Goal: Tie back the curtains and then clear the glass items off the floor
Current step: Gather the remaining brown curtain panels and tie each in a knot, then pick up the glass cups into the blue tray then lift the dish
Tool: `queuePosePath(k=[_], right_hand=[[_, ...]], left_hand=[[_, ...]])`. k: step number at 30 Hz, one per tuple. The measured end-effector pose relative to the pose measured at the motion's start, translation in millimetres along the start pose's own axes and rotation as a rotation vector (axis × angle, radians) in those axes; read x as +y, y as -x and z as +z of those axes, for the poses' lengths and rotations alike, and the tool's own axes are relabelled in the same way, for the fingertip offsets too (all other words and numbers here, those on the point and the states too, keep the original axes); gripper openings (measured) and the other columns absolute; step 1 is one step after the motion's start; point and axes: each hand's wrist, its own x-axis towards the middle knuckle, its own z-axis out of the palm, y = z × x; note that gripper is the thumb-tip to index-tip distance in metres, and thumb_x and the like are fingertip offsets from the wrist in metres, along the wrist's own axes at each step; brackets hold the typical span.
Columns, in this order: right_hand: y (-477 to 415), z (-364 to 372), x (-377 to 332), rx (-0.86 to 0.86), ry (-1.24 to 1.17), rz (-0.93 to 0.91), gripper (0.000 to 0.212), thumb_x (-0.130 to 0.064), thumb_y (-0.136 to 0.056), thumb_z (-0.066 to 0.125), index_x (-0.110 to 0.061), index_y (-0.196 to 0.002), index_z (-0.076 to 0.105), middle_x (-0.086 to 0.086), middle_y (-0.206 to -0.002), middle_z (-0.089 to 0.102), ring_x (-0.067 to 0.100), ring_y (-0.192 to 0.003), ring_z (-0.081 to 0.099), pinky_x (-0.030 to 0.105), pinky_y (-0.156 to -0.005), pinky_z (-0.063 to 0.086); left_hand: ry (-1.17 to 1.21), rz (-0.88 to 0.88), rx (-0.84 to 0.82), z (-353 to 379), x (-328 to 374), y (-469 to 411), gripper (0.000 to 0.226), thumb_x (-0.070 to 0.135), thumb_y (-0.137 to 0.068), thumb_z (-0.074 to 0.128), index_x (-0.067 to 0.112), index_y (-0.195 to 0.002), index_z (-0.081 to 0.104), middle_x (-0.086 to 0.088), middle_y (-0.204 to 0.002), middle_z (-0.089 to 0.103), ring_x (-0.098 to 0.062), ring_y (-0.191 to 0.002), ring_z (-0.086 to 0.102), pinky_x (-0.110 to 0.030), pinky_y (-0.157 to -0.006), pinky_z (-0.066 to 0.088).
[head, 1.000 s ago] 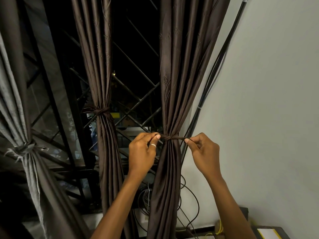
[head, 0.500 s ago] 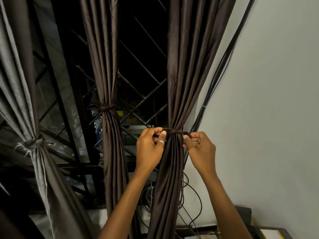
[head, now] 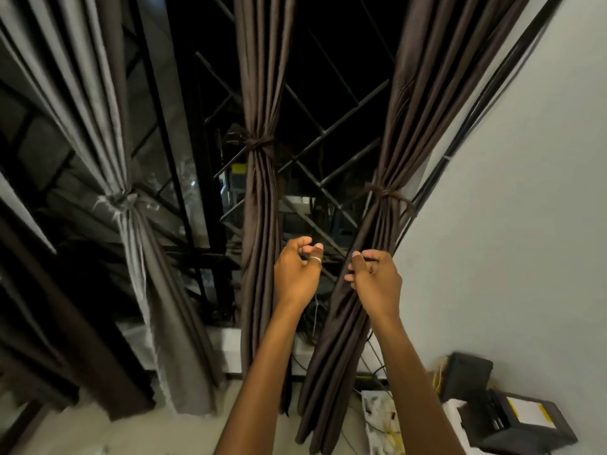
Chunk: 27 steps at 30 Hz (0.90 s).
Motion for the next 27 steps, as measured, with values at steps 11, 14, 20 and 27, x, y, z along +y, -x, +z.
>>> queuePosePath(k=[11, 14, 20, 27], right_hand=[[109, 108, 78, -0.283, 0.165, 0.176, 0.018, -0.024, -0.099, 0.061, -0.016, -0.084, 0.068, -0.004, -0.071, 0.070, 0.002, -0.064, 0.065, 0.015, -0.063, 0.051], [139, 128, 98, -0.394, 0.274, 0.166, 0.022, -0.022, -0.098, 0.058, -0.020, -0.078, 0.068, -0.003, -0.075, 0.067, 0.003, -0.063, 0.058, 0.015, -0.057, 0.041], [178, 148, 118, -0.489, 0.361, 0.231, 0.011, -0.019, -0.100, 0.053, -0.023, -0.092, 0.059, -0.002, -0.087, 0.064, 0.014, -0.076, 0.059, 0.025, -0.068, 0.044], [219, 156, 151, -0.564, 0.297, 0.269, 0.006, -0.020, -0.100, 0.056, -0.018, -0.101, 0.062, 0.004, -0.098, 0.072, 0.016, -0.079, 0.065, 0.027, -0.072, 0.054]], left_hand=[[-0.067, -0.345, 0.033, -84, -128, 56, 0.020, 0.031, -0.096, 0.064, 0.021, -0.112, 0.058, 0.004, -0.084, 0.069, -0.020, -0.083, 0.069, -0.037, -0.081, 0.058], [-0.163, -0.399, 0.041, -108, -155, 73, 0.017, 0.033, -0.094, 0.062, 0.021, -0.106, 0.058, -0.005, -0.096, 0.071, -0.026, -0.093, 0.067, -0.040, -0.087, 0.056], [-0.153, -0.614, 0.104, -135, -216, 97, 0.020, 0.042, -0.076, 0.057, 0.030, -0.092, 0.055, -0.010, -0.090, 0.073, -0.035, -0.084, 0.070, -0.051, -0.078, 0.060], [-0.057, -0.757, 0.228, -146, -217, 136, 0.006, 0.029, -0.088, 0.064, 0.026, -0.088, 0.059, 0.003, -0.088, 0.070, -0.027, -0.086, 0.073, -0.040, -0.078, 0.061]])
